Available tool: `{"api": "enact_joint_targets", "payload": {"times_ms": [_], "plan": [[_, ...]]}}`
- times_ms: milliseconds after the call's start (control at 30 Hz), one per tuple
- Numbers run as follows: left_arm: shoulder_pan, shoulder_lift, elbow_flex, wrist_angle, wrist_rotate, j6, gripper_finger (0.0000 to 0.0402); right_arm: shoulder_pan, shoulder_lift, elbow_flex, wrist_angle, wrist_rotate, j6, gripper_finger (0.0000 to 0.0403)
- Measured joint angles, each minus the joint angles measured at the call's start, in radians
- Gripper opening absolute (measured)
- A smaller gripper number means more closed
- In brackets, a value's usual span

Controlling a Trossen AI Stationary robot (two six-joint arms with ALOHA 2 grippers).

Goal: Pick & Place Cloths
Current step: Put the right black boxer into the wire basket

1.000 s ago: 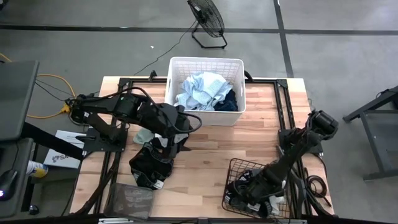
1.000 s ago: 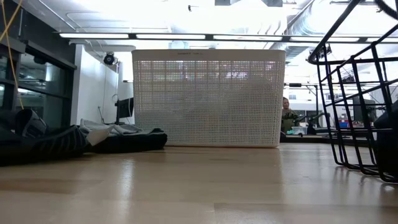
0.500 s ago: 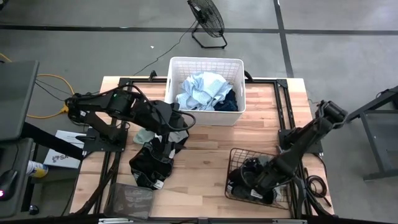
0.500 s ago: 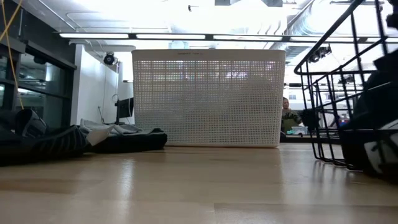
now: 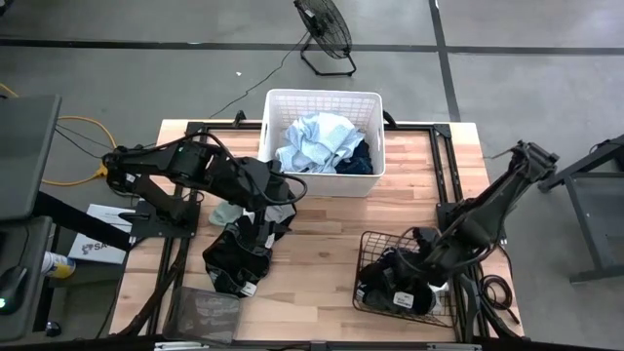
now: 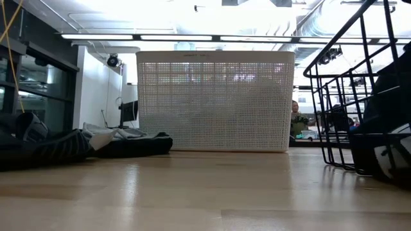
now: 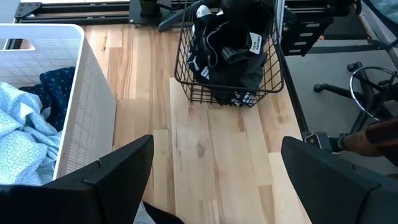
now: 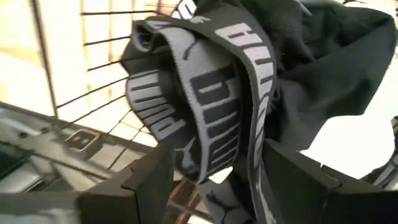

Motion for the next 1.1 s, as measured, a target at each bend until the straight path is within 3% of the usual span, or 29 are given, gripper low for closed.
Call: {"api": "enact_joint_targets", "payload": {"times_ms": [267, 433, 533, 600, 967, 1100], "plan": [[0.000, 0.000, 0.000, 0.000, 0.000, -0.014, 0.0347, 0.008, -0.035, 0.001, 0.030, 0.006, -0.007, 0.0196], [0.000, 0.000, 0.000, 0.000, 0.000, -0.026, 0.0347, 0.035, -0.045, 0.001, 0.033, 0.021, -0.016, 0.0107], [0.000, 0.000, 0.000, 0.000, 0.000, -0.026, 0.0347, 0.051, -0.062, 0.002, 0.031, 0.074, -0.014, 0.0038], [0.000, 0.000, 0.000, 0.000, 0.000, -0.026, 0.0347, 0.061, -0.069, 0.002, 0.031, 0.103, -0.010, 0.0012], [0.000, 0.000, 0.000, -0.043, 0.001, -0.032, 0.0347, 0.121, -0.095, 0.003, -0.145, 0.053, 0.117, 0.0003], [0.000, 0.000, 0.000, -0.062, 0.002, -0.048, 0.0347, 0.110, -0.064, 0.003, -0.128, 0.059, 0.123, 0.0003]]}}
